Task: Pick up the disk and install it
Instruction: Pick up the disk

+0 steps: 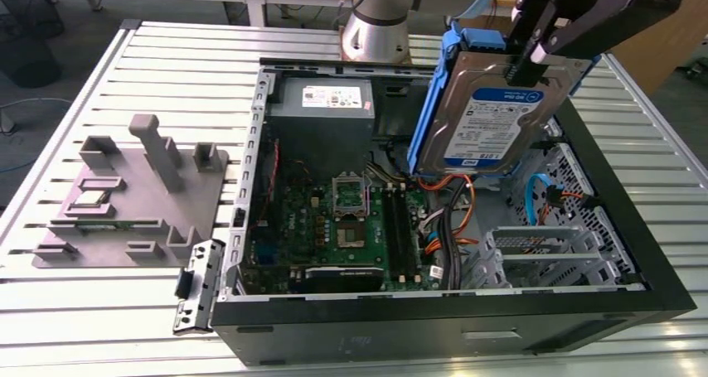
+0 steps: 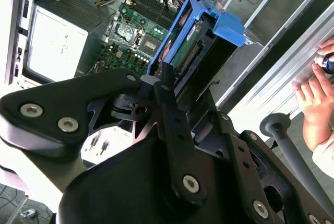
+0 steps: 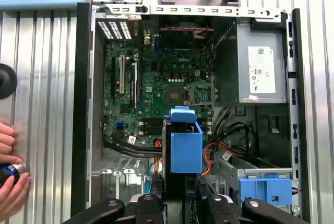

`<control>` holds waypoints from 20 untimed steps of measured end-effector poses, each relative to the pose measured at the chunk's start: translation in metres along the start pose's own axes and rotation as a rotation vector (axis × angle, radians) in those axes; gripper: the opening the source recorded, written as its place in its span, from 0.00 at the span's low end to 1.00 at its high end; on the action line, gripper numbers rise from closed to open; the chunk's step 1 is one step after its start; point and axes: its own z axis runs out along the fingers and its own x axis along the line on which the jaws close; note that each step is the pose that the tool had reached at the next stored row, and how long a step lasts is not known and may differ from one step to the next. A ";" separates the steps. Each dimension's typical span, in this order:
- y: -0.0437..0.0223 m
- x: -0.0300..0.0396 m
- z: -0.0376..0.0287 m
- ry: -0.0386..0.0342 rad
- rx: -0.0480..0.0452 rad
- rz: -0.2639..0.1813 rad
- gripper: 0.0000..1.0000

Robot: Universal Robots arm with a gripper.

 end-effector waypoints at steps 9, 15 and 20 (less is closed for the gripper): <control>-0.0027 -0.0001 -0.0002 0.0000 0.0000 0.000 0.35; -0.0054 -0.0001 -0.0005 0.0001 0.0000 0.000 0.35; -0.0069 -0.0002 -0.0006 0.0001 0.0000 0.000 0.35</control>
